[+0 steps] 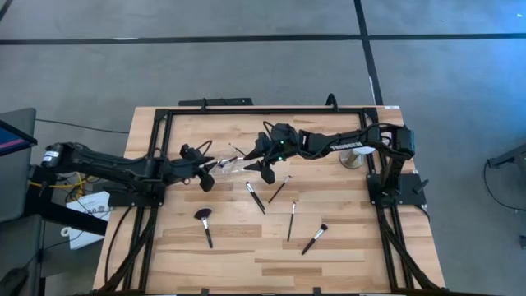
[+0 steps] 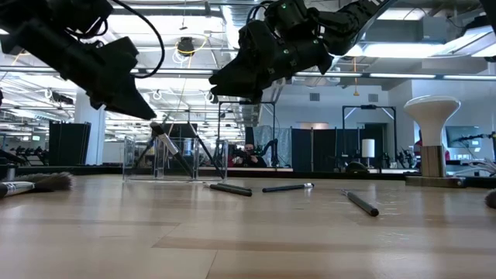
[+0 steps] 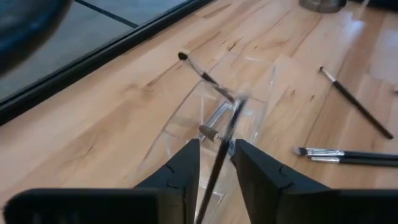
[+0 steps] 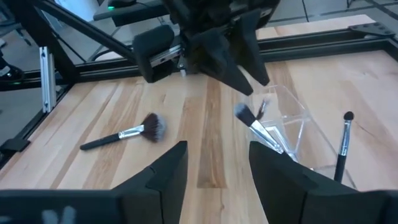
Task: Put items in baskets/containers
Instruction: Put the eyeshadow brush into the transparent organizer
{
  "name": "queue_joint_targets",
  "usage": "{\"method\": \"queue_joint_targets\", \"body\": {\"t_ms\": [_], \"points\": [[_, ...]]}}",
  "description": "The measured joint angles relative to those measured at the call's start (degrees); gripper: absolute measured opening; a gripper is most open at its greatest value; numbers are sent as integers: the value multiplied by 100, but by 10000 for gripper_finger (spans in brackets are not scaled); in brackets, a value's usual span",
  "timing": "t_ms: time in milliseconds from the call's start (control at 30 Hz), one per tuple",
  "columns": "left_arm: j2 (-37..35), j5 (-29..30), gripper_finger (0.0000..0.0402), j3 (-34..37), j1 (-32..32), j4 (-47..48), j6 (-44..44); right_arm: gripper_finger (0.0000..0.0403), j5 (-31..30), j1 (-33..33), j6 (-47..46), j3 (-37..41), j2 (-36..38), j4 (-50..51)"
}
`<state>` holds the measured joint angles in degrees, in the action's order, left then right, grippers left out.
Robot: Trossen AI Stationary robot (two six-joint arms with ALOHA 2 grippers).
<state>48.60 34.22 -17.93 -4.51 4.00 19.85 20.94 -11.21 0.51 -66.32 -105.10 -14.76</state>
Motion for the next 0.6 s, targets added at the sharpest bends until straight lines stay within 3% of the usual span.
{"method": "queue_joint_targets", "body": {"t_ms": [300, 467, 600], "points": [[-499, -787, 101, -2, -173, -63, 15, 170, -1, -4, -2, 0, 0, 23], [-548, -1393, 101, -4, -563, -79, 194, 169, -1, 11, -6, 0, 0, 92], [-531, -1480, 101, -4, -953, -76, 447, 169, -6, 92, -6, -1, 0, 290]]}}
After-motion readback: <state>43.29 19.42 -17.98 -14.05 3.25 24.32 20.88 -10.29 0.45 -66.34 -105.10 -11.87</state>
